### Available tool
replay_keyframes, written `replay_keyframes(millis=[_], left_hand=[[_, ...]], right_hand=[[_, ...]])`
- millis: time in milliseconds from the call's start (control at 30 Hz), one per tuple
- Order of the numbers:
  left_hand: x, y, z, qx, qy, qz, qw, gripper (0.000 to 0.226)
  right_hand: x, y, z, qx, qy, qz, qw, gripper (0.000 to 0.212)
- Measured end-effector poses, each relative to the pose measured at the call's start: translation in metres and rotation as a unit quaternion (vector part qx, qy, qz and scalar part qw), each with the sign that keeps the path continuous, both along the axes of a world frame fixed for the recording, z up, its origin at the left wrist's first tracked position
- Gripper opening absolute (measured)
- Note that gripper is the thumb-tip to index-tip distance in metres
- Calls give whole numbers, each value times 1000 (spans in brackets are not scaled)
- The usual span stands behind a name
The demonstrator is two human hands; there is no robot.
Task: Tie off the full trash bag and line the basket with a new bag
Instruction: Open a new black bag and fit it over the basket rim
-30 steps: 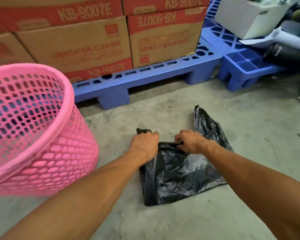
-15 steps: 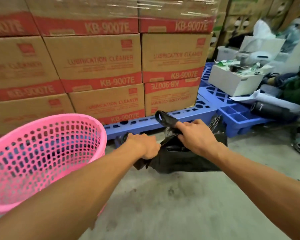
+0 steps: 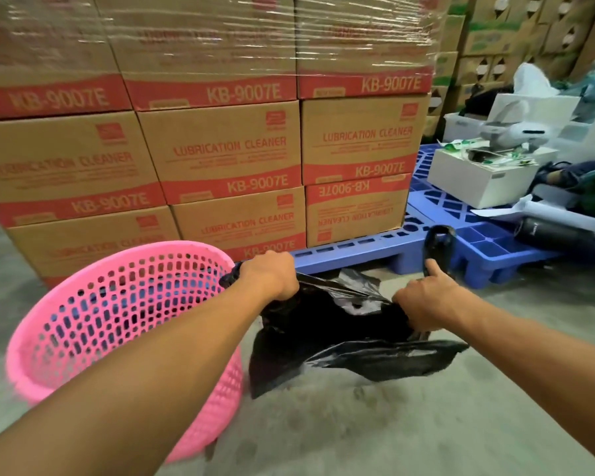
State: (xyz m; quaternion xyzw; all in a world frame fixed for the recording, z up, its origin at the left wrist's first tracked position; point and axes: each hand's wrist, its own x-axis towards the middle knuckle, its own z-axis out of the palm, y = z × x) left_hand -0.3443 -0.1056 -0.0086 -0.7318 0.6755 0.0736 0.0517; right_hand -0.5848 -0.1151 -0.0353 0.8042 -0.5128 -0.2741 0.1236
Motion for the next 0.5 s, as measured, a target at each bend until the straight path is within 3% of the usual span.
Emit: replay_keyframes(millis=[100, 167, 233, 333, 433, 500], left_hand=[[12, -3, 12, -12, 26, 3, 1000, 37], [15, -2, 16, -20, 28, -56, 998, 49], [14, 4, 18, -28, -9, -145, 989, 53], [11, 14, 16, -109, -186, -287, 933, 50], [15, 19, 13, -188, -274, -362, 871, 40], [22, 18, 12, -243, -268, -379, 852, 32]], right_hand=[[-7, 1, 1, -29, 26, 19, 999, 19], [-11, -7, 4, -22, -104, -24, 994, 16], [-14, -14, 9, 37, -316, -93, 943, 14], [-15, -11, 20, 151, -525, -141, 825, 29], [-12, -6, 24, 208, -623, -177, 733, 33], [-12, -10, 23, 180, -641, -167, 727, 25]])
